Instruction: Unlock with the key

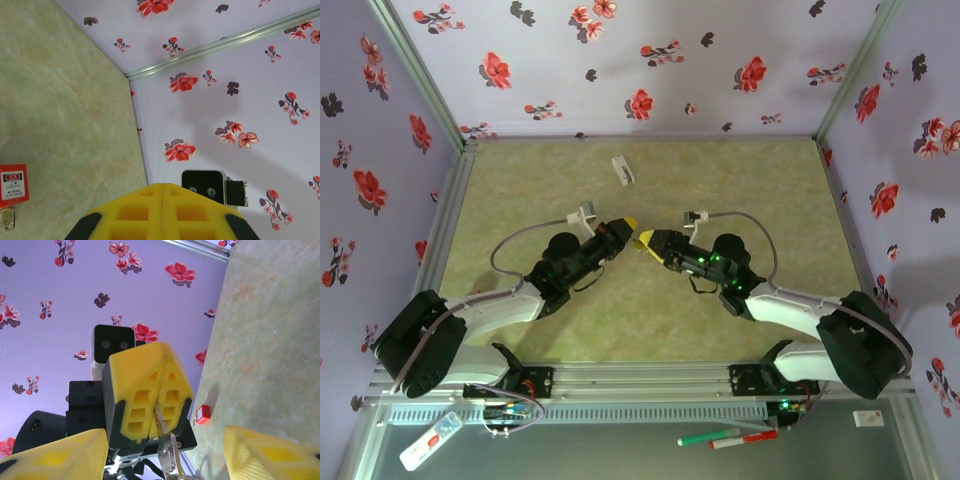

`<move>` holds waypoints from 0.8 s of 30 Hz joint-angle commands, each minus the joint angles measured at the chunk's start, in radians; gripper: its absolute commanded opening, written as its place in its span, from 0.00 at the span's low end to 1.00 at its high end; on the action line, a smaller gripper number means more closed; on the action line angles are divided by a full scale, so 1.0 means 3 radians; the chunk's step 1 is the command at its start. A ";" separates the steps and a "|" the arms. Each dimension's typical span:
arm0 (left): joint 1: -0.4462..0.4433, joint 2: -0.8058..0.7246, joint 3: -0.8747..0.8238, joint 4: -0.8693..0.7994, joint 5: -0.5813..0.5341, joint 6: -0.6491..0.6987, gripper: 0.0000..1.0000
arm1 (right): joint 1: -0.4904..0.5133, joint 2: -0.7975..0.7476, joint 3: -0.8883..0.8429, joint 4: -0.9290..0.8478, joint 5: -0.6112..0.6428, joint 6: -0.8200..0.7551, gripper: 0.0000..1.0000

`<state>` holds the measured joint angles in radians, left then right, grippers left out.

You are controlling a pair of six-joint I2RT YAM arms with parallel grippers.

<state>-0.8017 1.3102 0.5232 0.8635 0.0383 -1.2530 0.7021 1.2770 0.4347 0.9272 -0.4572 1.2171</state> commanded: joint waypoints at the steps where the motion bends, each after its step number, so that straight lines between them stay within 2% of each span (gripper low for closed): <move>1: -0.0028 0.0062 0.0061 0.0174 -0.0096 0.0087 0.00 | 0.0075 0.0050 -0.0057 0.0293 0.0116 0.0059 0.60; 13: -0.0058 0.0143 0.0066 0.0281 -0.0128 0.0071 0.00 | 0.0163 0.0341 -0.0012 0.0675 0.0089 0.0198 0.37; 18: -0.0063 0.0149 0.0061 0.0292 -0.0132 0.0077 0.00 | 0.0168 0.0385 -0.0027 0.0739 0.0097 0.0215 0.26; 24: -0.0069 0.0149 0.0043 0.0316 -0.0138 0.0076 0.00 | 0.0165 0.0366 -0.0038 0.0725 0.0108 0.0207 0.17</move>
<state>-0.8146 1.3491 0.5232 0.9173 0.0204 -1.2530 0.7444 1.3899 0.4278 1.0962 -0.4393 1.2823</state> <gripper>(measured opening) 0.054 0.177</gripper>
